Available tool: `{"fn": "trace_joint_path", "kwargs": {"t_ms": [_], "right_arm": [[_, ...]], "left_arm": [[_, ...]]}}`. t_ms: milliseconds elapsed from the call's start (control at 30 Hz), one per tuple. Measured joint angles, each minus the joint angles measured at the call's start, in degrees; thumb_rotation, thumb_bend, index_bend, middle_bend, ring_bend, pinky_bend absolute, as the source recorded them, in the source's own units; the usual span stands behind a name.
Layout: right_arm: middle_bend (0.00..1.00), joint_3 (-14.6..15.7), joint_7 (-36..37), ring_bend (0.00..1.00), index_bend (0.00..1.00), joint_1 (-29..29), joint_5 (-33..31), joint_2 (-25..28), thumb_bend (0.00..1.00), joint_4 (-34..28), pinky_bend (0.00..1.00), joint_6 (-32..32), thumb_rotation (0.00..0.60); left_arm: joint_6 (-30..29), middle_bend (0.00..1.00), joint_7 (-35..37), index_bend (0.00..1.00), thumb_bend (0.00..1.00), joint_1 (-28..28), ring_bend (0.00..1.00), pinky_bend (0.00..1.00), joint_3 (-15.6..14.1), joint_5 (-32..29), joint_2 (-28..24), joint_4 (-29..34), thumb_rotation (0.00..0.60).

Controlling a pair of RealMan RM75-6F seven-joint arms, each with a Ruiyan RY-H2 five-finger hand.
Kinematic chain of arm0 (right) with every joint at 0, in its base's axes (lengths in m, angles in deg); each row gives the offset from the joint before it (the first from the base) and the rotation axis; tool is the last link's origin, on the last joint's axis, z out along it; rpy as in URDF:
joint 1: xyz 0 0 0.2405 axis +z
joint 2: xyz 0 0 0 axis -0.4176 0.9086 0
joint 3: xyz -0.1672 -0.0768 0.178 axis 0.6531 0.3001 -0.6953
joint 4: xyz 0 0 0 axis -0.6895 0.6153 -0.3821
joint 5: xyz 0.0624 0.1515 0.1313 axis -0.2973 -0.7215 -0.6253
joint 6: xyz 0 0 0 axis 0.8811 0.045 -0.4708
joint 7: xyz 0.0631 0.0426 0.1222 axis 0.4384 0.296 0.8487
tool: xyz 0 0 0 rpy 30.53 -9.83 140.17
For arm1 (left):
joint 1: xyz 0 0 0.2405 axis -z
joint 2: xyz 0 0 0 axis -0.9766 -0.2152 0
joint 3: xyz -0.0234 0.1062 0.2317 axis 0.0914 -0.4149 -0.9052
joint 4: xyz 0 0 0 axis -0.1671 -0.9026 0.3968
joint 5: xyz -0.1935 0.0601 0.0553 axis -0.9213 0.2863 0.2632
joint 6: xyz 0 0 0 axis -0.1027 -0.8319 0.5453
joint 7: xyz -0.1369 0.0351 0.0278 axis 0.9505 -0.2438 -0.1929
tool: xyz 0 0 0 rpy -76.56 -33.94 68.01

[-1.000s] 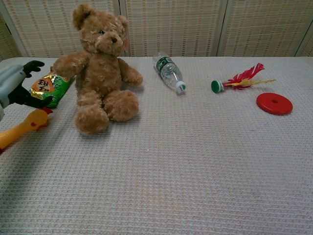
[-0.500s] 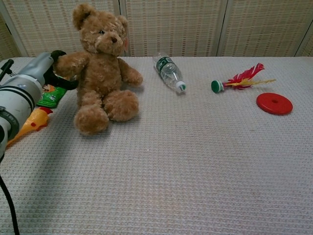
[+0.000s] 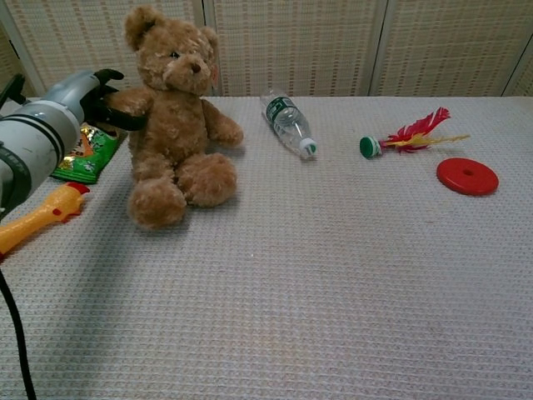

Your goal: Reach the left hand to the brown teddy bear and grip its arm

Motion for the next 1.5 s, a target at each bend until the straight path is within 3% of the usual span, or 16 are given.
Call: {"fn": "trace_joint_path", "kwargs": {"t_ms": [267, 767, 1000, 1233, 1500], "right_arm": [[0.00, 0.0, 0.1, 0.00, 0.00, 0.1, -0.1, 0.0, 0.13, -0.1, 0.13, 0.1, 0.600], [0.00, 0.1, 0.0, 0.00, 0.00, 0.1, 0.0, 0.0, 0.13, -0.1, 0.13, 0.3, 0.600], [0.00, 0.1, -0.2, 0.00, 0.00, 0.2, -0.2, 0.0, 0.13, -0.2, 0.13, 0.4, 0.600], [0.00, 0.1, -0.3, 0.00, 0.00, 0.2, -0.2, 0.0, 0.13, -0.2, 0.13, 0.4, 0.600], [0.00, 0.1, -0.3, 0.00, 0.00, 0.2, -0.2, 0.0, 0.13, -0.1, 0.13, 0.4, 0.600]], "left_arm": [[-4.2, 0.37, 0.9, 0.23, 0.46, 2.0, 0.32, 0.39, -1.8, 2.4, 3.1, -5.7, 0.600], [-7.9, 0.43, 3.4, 0.29, 0.48, 3.4, 0.35, 0.46, -6.2, 10.2, 6.2, -13.9, 0.600], [-6.4, 0.46, 2.2, 0.31, 0.48, 2.7, 0.38, 0.48, -6.3, 8.7, 5.7, -12.5, 0.600], [-8.4, 0.45, 4.1, 0.31, 0.48, 2.8, 0.38, 0.48, -6.8, 12.1, 6.5, -14.3, 0.600], [-5.4, 0.45, -0.2, 0.31, 0.48, 2.1, 0.38, 0.48, -6.8, 7.8, 5.4, -11.1, 0.600]]}}
